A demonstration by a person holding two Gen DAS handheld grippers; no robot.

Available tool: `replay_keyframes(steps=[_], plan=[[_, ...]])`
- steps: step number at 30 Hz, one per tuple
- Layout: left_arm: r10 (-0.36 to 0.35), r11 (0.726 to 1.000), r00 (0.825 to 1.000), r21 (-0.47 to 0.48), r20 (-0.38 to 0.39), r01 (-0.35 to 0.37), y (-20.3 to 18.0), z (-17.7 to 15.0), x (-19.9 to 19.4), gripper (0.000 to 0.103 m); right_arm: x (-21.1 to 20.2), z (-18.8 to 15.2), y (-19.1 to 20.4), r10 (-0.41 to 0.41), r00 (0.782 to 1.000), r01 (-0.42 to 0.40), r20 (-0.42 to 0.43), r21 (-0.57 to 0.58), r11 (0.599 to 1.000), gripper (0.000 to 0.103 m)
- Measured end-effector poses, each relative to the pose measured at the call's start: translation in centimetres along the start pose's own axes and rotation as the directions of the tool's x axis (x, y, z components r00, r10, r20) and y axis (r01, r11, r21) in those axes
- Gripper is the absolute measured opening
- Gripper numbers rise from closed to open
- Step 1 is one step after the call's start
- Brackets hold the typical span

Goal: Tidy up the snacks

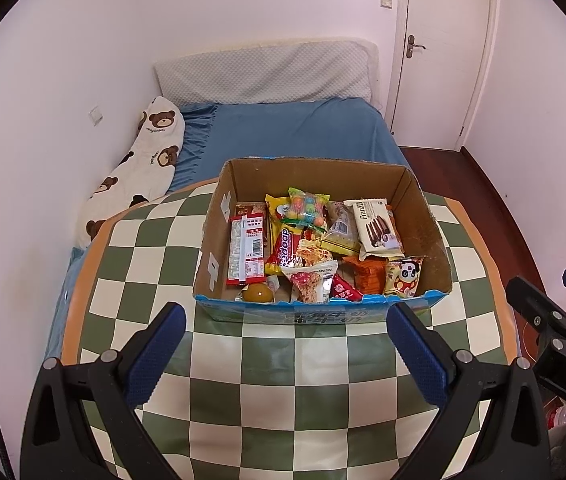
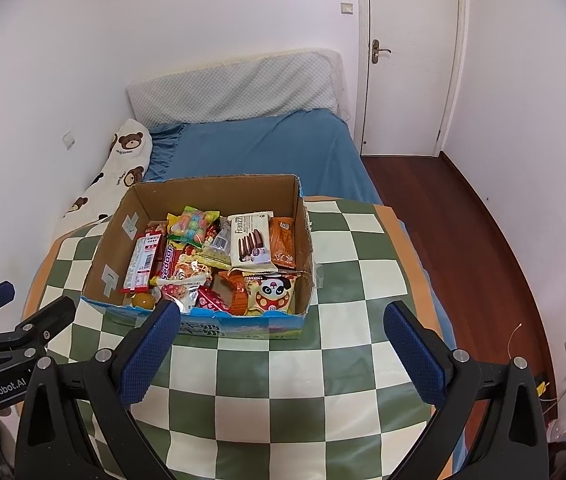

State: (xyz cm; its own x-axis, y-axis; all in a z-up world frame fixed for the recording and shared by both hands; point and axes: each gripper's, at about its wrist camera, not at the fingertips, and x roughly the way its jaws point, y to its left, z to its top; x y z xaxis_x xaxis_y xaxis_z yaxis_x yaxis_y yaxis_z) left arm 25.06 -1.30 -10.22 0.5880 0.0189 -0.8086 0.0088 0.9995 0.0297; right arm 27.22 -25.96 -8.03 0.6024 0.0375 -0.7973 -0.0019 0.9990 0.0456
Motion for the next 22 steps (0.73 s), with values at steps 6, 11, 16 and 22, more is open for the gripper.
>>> replay_keyframes(steps=[6,11,16,22], plan=[[-0.002,1.0,1.0,-0.002,0.008,0.002,0.17,0.01,-0.33,0.103,-0.06,-0.01,0.01,-0.002,1.0,0.002,0.003,0.0,1.0,0.103],[-0.001,1.0,1.0,0.001,0.013,0.001,0.18,0.07,-0.54,0.103,-0.18,-0.12,-0.05,0.001,1.0,-0.001,0.002,0.002,1.0,0.103],[-0.001,1.0,1.0,0.001,0.013,0.001,0.2,0.07,-0.53,0.103,-0.27,-0.27,-0.08,0.002,1.0,-0.002,-0.001,0.005,1.0,0.103],[0.005,1.0,1.0,-0.004,0.024,-0.005,0.19,-0.13,-0.84,0.103,-0.47,-0.44,0.06,0.002,1.0,-0.002,0.002,0.003,1.0,0.103]])
